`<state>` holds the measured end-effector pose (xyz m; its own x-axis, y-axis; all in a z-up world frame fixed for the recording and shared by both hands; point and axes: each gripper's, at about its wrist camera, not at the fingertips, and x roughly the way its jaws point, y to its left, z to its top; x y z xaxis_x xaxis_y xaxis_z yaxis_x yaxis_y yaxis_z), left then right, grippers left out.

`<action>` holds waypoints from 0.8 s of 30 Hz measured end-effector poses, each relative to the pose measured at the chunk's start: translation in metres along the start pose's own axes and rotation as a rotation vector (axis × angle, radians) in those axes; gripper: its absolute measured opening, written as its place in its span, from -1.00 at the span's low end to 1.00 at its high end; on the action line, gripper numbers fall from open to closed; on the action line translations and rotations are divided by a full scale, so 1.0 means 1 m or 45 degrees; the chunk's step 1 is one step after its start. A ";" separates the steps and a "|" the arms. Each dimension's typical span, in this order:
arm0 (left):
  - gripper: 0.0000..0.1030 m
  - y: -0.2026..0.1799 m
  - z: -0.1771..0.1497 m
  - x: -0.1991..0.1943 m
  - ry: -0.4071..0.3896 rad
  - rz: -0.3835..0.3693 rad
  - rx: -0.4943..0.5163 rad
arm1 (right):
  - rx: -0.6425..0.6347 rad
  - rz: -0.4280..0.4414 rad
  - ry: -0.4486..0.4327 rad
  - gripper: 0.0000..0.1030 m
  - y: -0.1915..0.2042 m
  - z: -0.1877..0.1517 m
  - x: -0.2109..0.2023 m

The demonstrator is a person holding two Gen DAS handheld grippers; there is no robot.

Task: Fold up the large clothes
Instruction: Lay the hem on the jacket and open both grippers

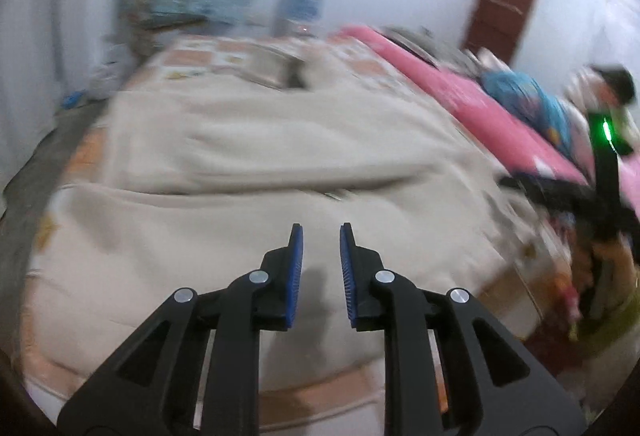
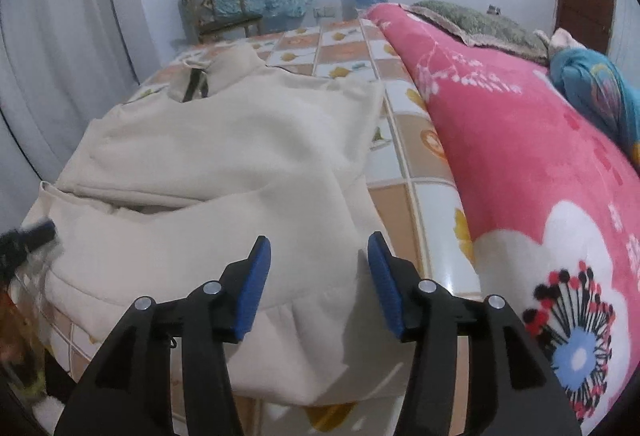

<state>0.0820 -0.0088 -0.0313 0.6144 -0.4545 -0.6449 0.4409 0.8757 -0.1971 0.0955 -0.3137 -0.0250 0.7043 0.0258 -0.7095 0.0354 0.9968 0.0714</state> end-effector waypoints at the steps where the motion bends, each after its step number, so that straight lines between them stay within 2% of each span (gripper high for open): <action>1: -0.65 -0.009 -0.002 0.005 0.006 -0.010 0.031 | -0.009 0.036 -0.024 -0.04 0.005 0.002 -0.004; 3: -0.65 -0.023 -0.009 0.016 0.027 -0.013 0.073 | -0.045 0.102 -0.058 -0.04 0.016 0.004 -0.012; 7: -0.65 -0.026 -0.013 0.036 0.036 0.121 0.087 | -0.144 0.222 -0.049 -0.08 0.043 -0.004 -0.011; 9: -0.65 -0.022 -0.009 0.041 0.036 0.141 0.056 | -0.190 0.248 -0.008 -0.10 0.055 -0.012 0.000; 12: -0.61 -0.011 -0.006 0.045 0.020 0.167 0.018 | -0.171 0.225 0.082 -0.11 0.059 -0.023 0.026; 13: -0.61 -0.009 -0.005 0.046 0.020 0.170 0.007 | -0.163 0.214 0.039 -0.12 0.059 -0.025 0.027; 15: -0.61 -0.006 -0.002 0.039 0.032 0.180 -0.009 | -0.159 0.196 0.062 -0.13 0.060 -0.023 0.026; 17: -0.60 -0.001 0.000 0.025 0.013 0.187 -0.027 | -0.142 0.214 0.033 -0.13 0.056 -0.022 0.011; 19: -0.48 0.009 -0.004 -0.001 -0.027 0.204 -0.040 | -0.142 0.244 -0.007 -0.13 0.050 -0.025 -0.008; 20: -0.40 0.018 -0.007 -0.013 -0.032 0.228 -0.055 | -0.143 0.250 -0.018 -0.13 0.046 -0.028 -0.015; 22: -0.35 0.035 -0.014 -0.026 -0.028 0.290 -0.094 | -0.134 0.227 -0.020 -0.12 0.036 -0.037 -0.025; 24: -0.26 0.061 -0.027 -0.034 -0.001 0.395 -0.158 | -0.111 0.190 0.003 -0.11 0.028 -0.042 -0.021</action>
<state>0.0705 0.0650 -0.0411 0.7073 -0.1635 -0.6878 0.1496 0.9855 -0.0803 0.0516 -0.2832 -0.0374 0.6955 0.1737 -0.6972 -0.1312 0.9847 0.1145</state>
